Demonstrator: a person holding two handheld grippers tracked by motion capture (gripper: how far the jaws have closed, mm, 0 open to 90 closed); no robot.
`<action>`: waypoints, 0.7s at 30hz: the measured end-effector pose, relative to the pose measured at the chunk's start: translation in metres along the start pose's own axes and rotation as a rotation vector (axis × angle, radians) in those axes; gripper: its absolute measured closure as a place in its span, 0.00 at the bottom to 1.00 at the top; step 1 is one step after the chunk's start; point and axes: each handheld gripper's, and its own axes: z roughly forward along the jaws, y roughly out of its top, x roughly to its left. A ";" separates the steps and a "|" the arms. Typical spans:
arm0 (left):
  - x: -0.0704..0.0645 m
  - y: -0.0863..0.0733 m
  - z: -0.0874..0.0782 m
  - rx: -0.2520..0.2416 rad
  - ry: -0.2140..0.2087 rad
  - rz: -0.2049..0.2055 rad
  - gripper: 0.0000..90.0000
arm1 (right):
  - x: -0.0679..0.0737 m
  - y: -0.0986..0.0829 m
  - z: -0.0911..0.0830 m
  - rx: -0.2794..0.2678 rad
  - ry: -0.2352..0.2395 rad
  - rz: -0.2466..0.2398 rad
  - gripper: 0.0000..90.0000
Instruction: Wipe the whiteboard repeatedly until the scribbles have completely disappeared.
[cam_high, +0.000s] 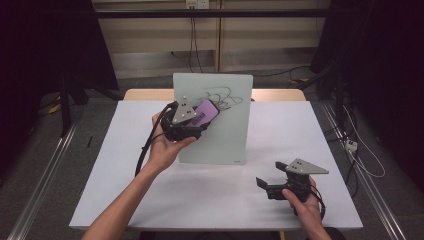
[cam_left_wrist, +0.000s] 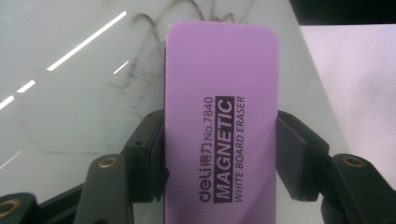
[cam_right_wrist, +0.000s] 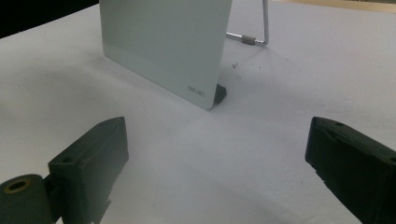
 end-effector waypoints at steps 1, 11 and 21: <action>0.003 0.001 -0.002 -0.005 0.009 -0.003 0.45 | 0.000 0.000 0.000 0.000 0.000 0.000 0.06; 0.039 0.014 -0.027 -0.046 0.107 -0.053 0.46 | 0.000 0.000 -0.001 0.002 0.003 -0.001 0.06; 0.028 0.018 -0.018 -0.037 0.115 -0.025 0.45 | 0.001 0.000 0.000 0.003 0.003 0.000 0.06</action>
